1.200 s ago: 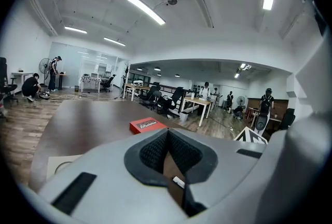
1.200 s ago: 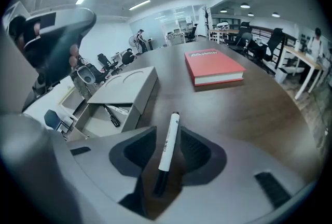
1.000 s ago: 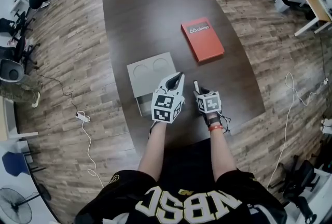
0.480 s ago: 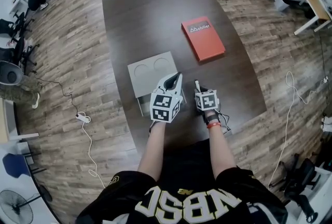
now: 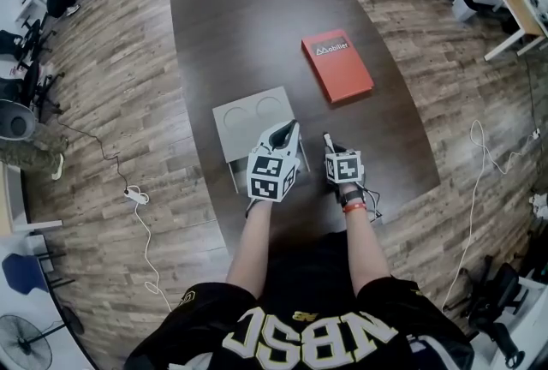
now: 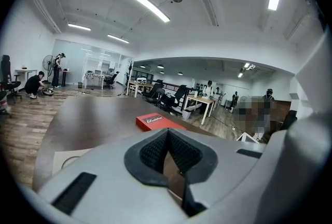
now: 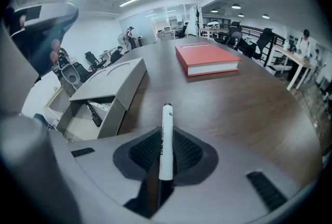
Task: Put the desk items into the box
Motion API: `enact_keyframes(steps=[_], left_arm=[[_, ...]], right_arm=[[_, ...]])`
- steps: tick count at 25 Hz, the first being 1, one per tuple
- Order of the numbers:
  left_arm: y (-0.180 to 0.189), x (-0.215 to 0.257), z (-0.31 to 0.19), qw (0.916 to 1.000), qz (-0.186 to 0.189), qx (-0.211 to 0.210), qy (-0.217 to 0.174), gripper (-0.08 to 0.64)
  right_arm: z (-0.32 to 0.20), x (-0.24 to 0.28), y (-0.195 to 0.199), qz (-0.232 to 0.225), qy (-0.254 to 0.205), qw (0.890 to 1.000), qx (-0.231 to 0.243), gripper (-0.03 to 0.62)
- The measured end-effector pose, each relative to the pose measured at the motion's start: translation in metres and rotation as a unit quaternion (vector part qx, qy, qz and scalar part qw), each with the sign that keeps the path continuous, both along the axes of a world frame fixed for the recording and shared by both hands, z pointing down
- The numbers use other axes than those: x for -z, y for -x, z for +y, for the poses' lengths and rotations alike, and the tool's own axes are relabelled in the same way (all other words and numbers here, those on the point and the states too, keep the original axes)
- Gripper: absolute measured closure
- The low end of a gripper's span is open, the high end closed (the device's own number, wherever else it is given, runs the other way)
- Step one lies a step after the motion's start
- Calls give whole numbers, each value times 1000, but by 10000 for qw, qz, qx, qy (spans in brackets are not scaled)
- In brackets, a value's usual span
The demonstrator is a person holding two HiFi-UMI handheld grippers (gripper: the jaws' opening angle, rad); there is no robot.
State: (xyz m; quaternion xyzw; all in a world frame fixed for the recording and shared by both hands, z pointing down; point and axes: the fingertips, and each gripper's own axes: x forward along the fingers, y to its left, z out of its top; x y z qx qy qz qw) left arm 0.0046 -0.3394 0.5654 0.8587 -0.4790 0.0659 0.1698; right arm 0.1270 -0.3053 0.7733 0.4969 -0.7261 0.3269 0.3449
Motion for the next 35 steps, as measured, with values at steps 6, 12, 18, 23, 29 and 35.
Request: enact_keyframes(steps=[6,12,18,23,29,35], left_arm=[[2,1,3,10000,-15,0,-18,552],[4,-3,6,10000,-34,38,10,551],[1,3,8,10000,-20,35,-12,552],[-4,8,13,10000,8,20,-43,552],[6,21,20,9998,-19,102,-151,552],[34,33,29,9987,-5,442,-255,552]], right_arm=[[-1,12,-3,-76,-132,9999,36,518],[-2,36,-9,-348,-320,9987,170,518],[-5,71,-3,-547,-522,9957,530,518],[3,99,8,-764,-558,9930,713,518],[18,126,31,-722,-652,9860,1356,520],[27,141,56,-758,-732,9749,1963,520]])
